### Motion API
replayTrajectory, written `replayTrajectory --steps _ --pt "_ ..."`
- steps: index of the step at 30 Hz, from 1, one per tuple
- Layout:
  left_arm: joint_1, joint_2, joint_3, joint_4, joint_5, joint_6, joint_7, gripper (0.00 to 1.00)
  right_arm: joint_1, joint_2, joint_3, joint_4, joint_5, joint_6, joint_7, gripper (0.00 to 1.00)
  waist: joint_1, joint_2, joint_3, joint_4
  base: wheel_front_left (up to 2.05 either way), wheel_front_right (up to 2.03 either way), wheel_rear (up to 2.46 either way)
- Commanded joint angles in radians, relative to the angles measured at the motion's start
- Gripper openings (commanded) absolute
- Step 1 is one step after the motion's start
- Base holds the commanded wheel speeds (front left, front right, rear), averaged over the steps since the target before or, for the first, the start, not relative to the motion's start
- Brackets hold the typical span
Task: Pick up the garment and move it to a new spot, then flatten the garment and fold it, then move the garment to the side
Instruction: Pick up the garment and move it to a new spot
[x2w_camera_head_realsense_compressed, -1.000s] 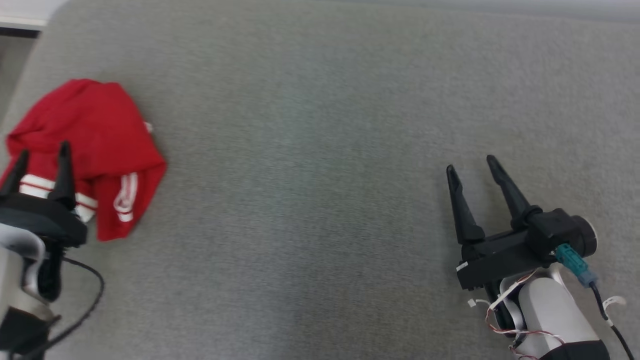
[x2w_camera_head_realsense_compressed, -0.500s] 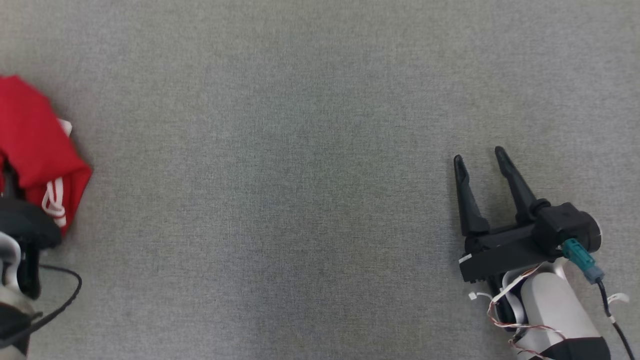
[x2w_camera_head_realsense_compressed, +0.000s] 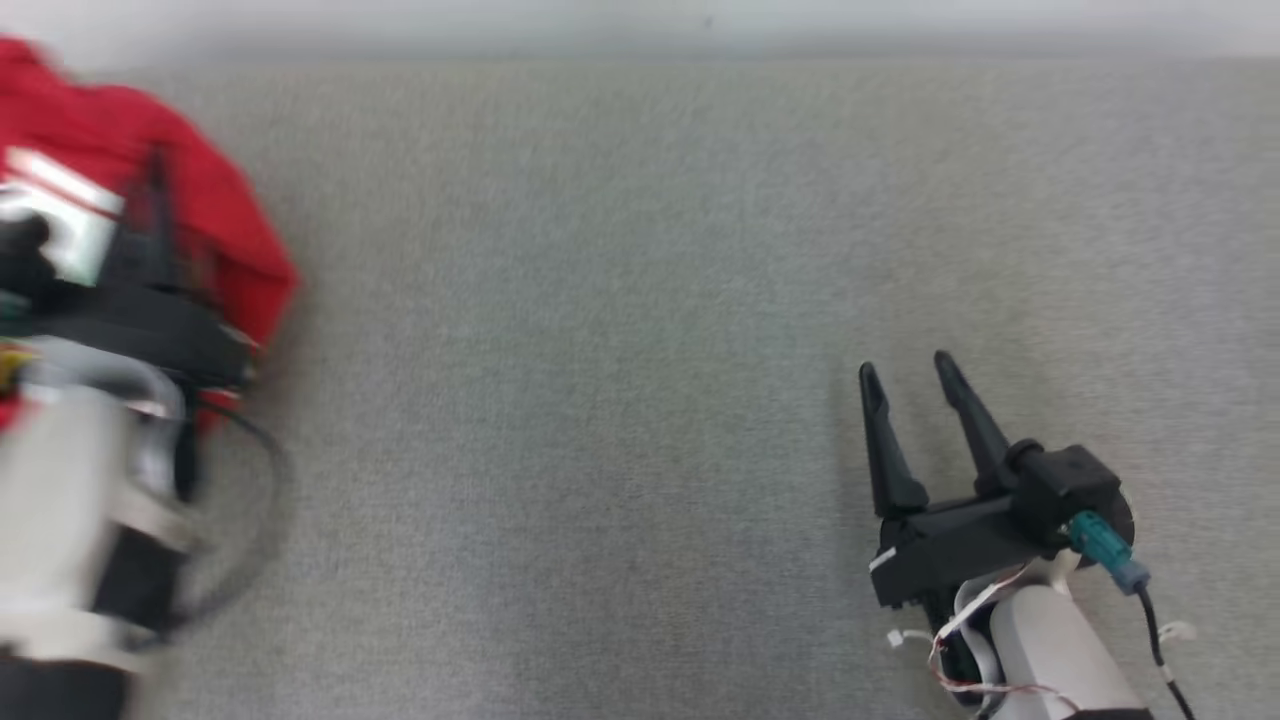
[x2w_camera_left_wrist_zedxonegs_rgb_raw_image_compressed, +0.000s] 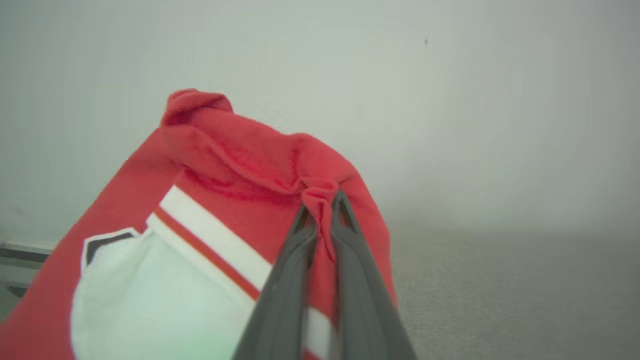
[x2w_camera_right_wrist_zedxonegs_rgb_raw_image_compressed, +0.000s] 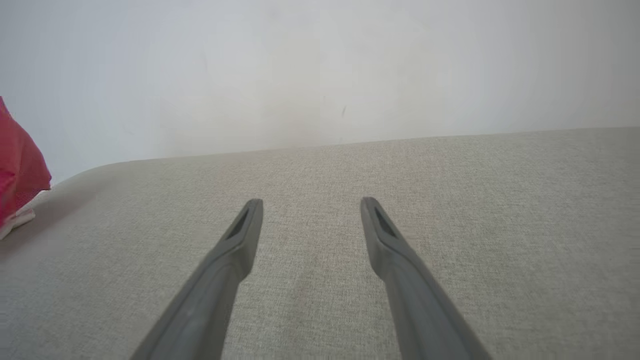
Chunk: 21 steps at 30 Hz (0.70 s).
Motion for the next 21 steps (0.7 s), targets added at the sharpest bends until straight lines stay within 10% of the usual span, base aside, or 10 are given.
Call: replayTrajectory --steps 1,20,21 --pt "0.037 -0.033 -0.006 -0.016 0.01 -0.003 -0.003 0.0 0.021 0.009 0.001 0.008 0.005 -0.002 0.0 1.0 0.0001 0.0001 -0.058 -0.046 0.0 0.0 0.0" --pt "0.372 -0.293 -0.221 -0.189 -0.033 -0.008 -0.003 0.0 0.094 0.039 0.02 0.049 0.021 -0.002 0.0 1.0 0.0001 0.0001 -0.177 -0.294 0.0 0.0 0.0" --pt "0.385 -0.296 -0.227 -0.195 -0.027 -0.008 -0.003 0.2 0.097 0.039 0.022 0.049 0.023 -0.002 0.0 1.0 0.0001 0.0001 -0.179 -0.299 0.0 0.0 0.0"
